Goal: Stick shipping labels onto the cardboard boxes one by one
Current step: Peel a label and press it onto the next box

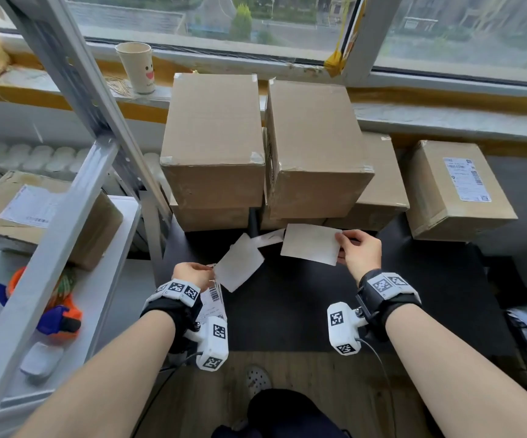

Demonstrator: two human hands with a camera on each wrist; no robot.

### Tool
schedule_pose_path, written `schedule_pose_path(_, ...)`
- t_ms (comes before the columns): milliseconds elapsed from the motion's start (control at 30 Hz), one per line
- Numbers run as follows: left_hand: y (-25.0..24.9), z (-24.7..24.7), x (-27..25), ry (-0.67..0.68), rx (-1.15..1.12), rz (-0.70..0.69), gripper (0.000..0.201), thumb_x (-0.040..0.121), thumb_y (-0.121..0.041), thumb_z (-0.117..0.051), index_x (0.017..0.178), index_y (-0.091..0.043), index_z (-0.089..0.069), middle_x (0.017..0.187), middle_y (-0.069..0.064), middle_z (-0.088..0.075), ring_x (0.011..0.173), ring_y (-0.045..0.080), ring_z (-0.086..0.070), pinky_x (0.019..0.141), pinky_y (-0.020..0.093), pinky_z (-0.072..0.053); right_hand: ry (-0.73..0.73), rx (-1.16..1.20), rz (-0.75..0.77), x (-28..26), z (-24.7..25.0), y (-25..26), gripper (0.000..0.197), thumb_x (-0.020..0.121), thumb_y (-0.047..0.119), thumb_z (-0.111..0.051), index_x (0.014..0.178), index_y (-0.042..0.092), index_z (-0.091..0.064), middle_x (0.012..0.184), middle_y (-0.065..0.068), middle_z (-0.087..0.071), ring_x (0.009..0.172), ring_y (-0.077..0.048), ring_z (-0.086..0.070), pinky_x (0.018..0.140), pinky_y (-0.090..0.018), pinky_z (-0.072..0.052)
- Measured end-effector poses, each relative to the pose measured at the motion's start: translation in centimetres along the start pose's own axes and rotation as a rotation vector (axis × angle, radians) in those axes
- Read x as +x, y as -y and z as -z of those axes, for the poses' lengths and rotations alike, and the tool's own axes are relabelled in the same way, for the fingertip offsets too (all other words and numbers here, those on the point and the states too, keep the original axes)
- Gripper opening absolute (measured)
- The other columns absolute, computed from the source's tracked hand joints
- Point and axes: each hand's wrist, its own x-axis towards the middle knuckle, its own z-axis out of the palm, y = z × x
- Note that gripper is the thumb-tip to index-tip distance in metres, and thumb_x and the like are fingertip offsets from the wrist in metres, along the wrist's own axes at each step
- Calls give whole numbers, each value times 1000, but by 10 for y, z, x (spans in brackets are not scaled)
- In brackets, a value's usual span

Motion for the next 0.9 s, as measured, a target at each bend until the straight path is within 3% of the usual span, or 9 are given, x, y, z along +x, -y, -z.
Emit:
schedule_pose_path(67,3,-5,6,-12,2,13,4,74,3,-71,76,-1,-70,68,15,-66,67,29,-68,74,32,-58,10,-11,8,0,2,1,15,88,17,-64,74,22,-65,86,-16,-69,80,-34,-69,69,-43,-60)
schedule_pose_path(133,7,-8,16,-16,9,26,9,71,0,-73,67,-7,-69,77,20,-69,82,37,-69,88,42,-55,21,-20,13,0,3,1,13,87,17,-64,75,20,-65,87,-18,-69,79,-34,-69,69,-43,-60)
schedule_pose_path(267,16,-16,33,1,23,21,15,65,-4,-74,59,-17,-71,79,17,-72,87,38,-70,89,46,-55,39,-30,22,-2,4,2,7,87,17,-64,81,15,-66,86,-18,-69,77,-32,-69,70,-42,-60)
schedule_pose_path(467,-6,-8,-2,36,212,-18,14,71,-7,-73,85,-7,-75,81,14,-70,84,30,-68,89,40,-55,103,0,46,-20,2,12,8,88,14,-63,80,14,-65,81,-17,-67,76,-32,-68,69,-39,-59)
schedule_pose_path(567,-21,-6,-28,55,269,-61,13,75,-7,-71,87,-3,-73,72,13,-65,74,29,-66,81,37,-57,136,-9,89,-32,3,20,9,87,13,-64,79,17,-65,83,-17,-68,81,-34,-68,72,-41,-59)
schedule_pose_path(667,-43,-13,-65,201,185,-106,7,83,-7,-66,79,-3,-62,66,10,-59,52,19,-56,50,23,-46,147,-70,206,-43,4,28,9,83,16,-69,75,22,-69,82,-6,-70,82,-25,-68,78,-39,-57)
schedule_pose_path(733,-58,-26,-87,284,84,-132,20,87,-13,-63,70,-5,-57,65,7,-55,36,8,-48,37,16,-34,171,-91,279,-55,3,35,3,81,16,-71,80,15,-74,77,0,-70,73,-12,-64,73,-31,-54)
schedule_pose_path(800,-72,-38,-110,322,33,-156,29,89,-25,-62,68,-6,-58,65,6,-57,34,6,-46,37,13,-35,189,-94,340,-70,1,41,8,80,14,-73,84,9,-76,75,-2,-70,65,-4,-59,67,-20,-47)
schedule_pose_path(900,-86,-51,-133,326,39,-173,39,88,-40,-60,67,-7,-60,66,5,-61,47,12,-49,43,16,-40,198,-108,403,-91,4,46,10,78,16,-74,85,8,-77,77,-3,-72,67,-4,-61,66,-13,-46)
